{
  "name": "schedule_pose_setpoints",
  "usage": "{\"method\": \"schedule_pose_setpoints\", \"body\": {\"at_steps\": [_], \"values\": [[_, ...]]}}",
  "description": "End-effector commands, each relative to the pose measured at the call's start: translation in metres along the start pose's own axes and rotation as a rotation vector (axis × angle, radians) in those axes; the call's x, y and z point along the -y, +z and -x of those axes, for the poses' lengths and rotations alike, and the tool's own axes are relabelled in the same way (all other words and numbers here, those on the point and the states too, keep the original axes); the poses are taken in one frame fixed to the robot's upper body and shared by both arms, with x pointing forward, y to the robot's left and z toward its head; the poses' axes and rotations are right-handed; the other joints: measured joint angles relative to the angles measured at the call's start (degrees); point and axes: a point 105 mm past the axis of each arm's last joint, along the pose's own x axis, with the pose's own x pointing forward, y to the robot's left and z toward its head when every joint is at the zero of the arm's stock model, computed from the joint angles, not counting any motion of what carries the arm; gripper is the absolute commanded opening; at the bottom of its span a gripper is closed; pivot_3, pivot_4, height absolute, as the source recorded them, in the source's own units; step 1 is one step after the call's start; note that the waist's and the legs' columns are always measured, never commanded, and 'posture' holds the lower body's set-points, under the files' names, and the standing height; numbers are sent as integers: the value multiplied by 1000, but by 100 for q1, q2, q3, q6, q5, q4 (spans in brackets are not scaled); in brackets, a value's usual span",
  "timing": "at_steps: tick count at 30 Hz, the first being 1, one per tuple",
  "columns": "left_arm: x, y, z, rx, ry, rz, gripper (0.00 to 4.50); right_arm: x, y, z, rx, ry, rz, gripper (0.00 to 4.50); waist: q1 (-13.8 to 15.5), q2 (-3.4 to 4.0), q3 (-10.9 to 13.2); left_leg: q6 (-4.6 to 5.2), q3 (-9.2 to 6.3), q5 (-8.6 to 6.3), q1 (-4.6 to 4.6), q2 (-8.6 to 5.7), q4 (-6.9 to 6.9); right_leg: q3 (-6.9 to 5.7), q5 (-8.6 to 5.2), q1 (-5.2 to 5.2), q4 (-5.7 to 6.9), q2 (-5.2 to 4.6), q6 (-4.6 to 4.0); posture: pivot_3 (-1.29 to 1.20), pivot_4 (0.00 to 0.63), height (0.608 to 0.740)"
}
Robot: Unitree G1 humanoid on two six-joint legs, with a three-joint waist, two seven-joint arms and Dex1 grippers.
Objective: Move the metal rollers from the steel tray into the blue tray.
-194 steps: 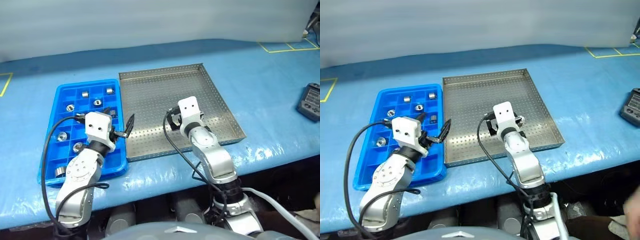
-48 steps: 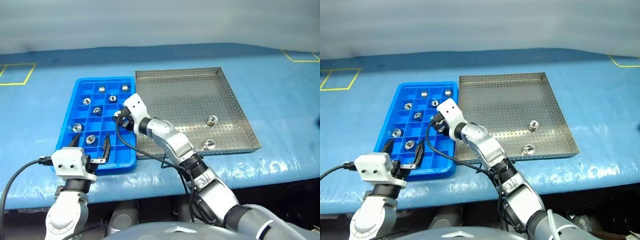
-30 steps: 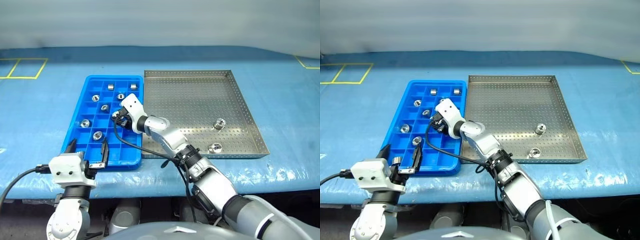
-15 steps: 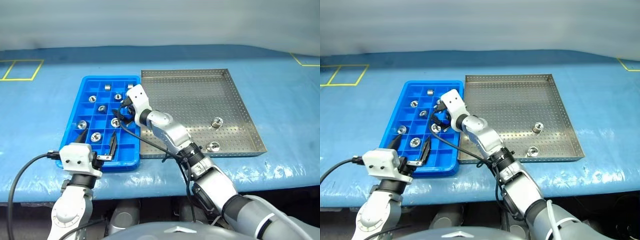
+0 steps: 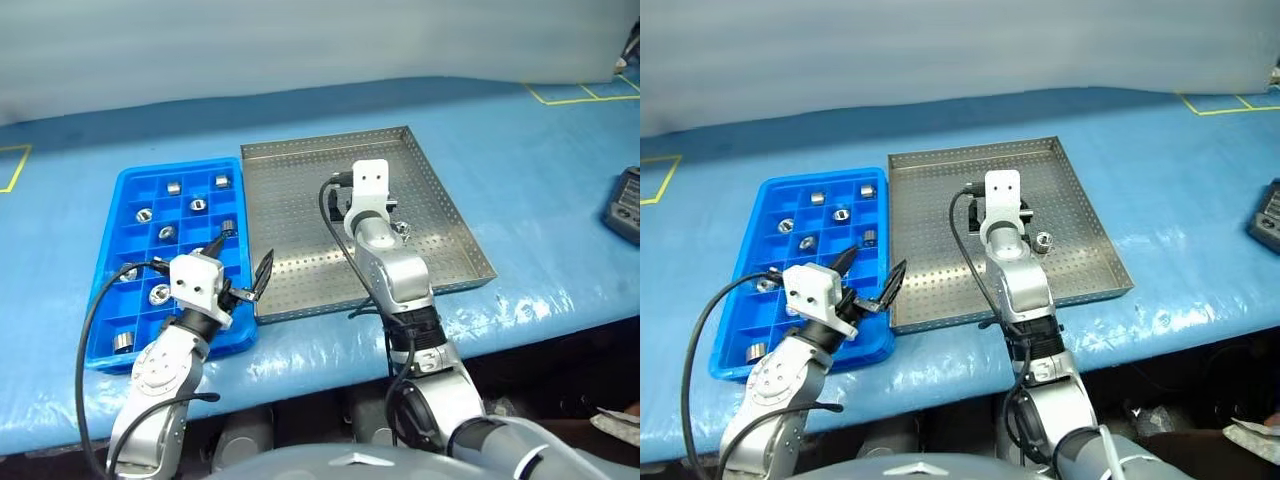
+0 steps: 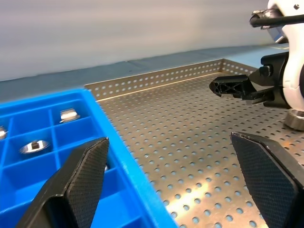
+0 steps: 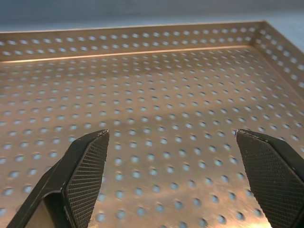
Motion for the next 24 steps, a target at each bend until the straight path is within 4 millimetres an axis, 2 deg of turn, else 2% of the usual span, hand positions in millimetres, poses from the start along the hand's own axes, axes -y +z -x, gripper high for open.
{"method": "schedule_pose_setpoints", "body": {"at_steps": [1, 5, 10, 17, 24], "values": [[6, 3, -3, 14, -48, 8, 4500, 13, 8, 7, 36, -95, -54, 4482, -31, 0, 0, 0, 1, 0, -1, 0, 0, 2, 1, 0, -1, 0, 1, -70, 150, 740], [9, 3, -5, 11, -72, 8, 4500, 33, -6, 11, -5, -185, -81, 4482, -50, 0, 0, 1, 3, 0, -1, -1, 5, 5, -3, 2, -2, 0, 5, -69, 150, 740], [10, 2, -5, 5, -79, 11, 4500, 46, -20, 18, -41, -223, -92, 4482, -78, 2, -1, 1, 4, 0, 0, -1, 5, 6, -5, 2, 0, 1, 2, -64, 150, 740], [15, 2, -5, 3, -89, 14, 4500, 49, -31, 24, -86, -223, -114, 4482, -74, 2, -1, 1, 8, 0, 1, -1, 11, 11, -5, 4, 0, 1, 2, -53, 150, 740], [16, 3, -5, 1, -90, 14, 4500, 49, -32, 24, -93, -221, -117, 4482, -71, 2, -1, 2, 8, 0, 2, -1, 10, 11, -6, 4, 0, 1, 1, -49, 150, 740]]}}
